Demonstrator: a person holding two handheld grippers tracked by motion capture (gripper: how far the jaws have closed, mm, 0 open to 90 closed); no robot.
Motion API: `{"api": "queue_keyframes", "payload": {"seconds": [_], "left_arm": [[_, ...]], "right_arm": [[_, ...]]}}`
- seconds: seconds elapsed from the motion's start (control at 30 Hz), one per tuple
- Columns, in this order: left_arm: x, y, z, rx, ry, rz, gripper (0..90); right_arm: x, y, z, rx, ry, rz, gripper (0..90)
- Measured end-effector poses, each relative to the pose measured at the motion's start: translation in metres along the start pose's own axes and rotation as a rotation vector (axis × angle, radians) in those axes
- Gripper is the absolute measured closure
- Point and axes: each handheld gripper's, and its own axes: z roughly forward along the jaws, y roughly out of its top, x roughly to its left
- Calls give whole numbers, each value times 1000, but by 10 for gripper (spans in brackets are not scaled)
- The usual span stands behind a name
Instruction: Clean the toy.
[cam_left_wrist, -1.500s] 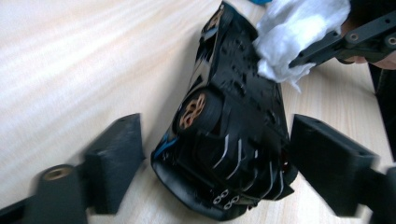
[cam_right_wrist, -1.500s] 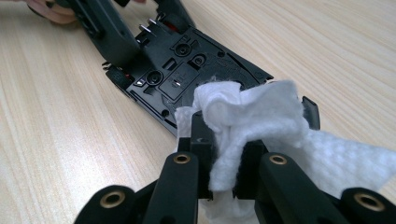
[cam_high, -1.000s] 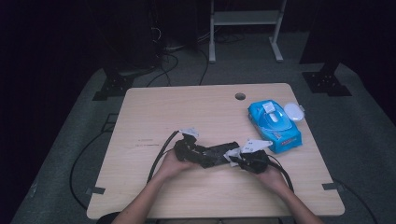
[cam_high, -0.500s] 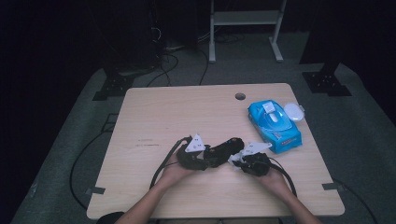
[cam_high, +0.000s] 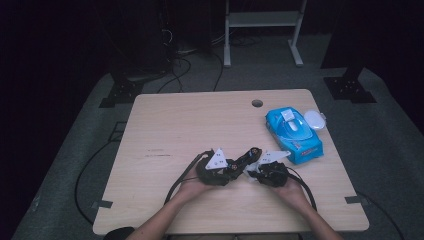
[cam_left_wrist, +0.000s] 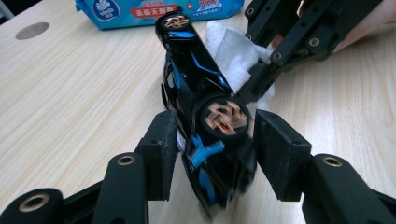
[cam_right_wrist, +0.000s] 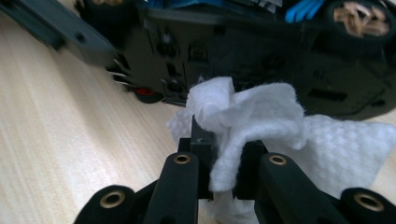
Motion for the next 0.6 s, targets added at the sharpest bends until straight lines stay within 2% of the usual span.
{"api": "queue_keyframes", "payload": {"seconds": [0.1,0.27,0.37,0.47,0.6], "left_arm": [[0,1,4,-2,6,-15,495],[6,-3,6,32,9,-49,521],[8,-3,4,35,34,-51,553],[11,-5,3,29,24,-80,572],[11,-5,3,28,23,-75,574]], "right_arm": [[2,2,-1,-19,16,4,812],[2,3,-3,-29,28,8,812],[1,5,-9,-64,37,32,812],[0,8,-16,-101,43,48,812],[-1,14,-24,-134,40,54,812]]}}
